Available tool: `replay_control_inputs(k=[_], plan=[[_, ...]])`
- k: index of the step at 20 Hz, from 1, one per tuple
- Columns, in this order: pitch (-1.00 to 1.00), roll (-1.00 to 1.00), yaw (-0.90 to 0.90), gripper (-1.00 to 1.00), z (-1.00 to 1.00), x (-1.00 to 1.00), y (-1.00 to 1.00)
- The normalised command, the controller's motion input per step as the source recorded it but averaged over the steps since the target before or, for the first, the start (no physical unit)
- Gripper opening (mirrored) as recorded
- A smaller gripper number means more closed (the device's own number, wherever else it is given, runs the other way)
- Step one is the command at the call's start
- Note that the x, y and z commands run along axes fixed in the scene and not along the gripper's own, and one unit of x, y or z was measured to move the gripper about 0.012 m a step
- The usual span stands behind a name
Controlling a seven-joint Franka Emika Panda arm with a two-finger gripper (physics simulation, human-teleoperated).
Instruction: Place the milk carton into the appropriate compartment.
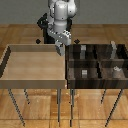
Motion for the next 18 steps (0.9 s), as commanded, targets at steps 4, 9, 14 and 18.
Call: replay_control_inputs(k=[4, 9, 14, 18], plan=[[0.00, 0.00, 0.00, -1.00, 0.00, 0.00, 1.00], [0.00, 0.00, 0.00, -1.00, 0.00, 0.00, 1.00], [0.00, 0.00, 0.00, -1.00, 0.00, -0.23, 0.40], [0.00, 0.00, 0.00, -1.00, 0.00, -1.00, 0.00]])
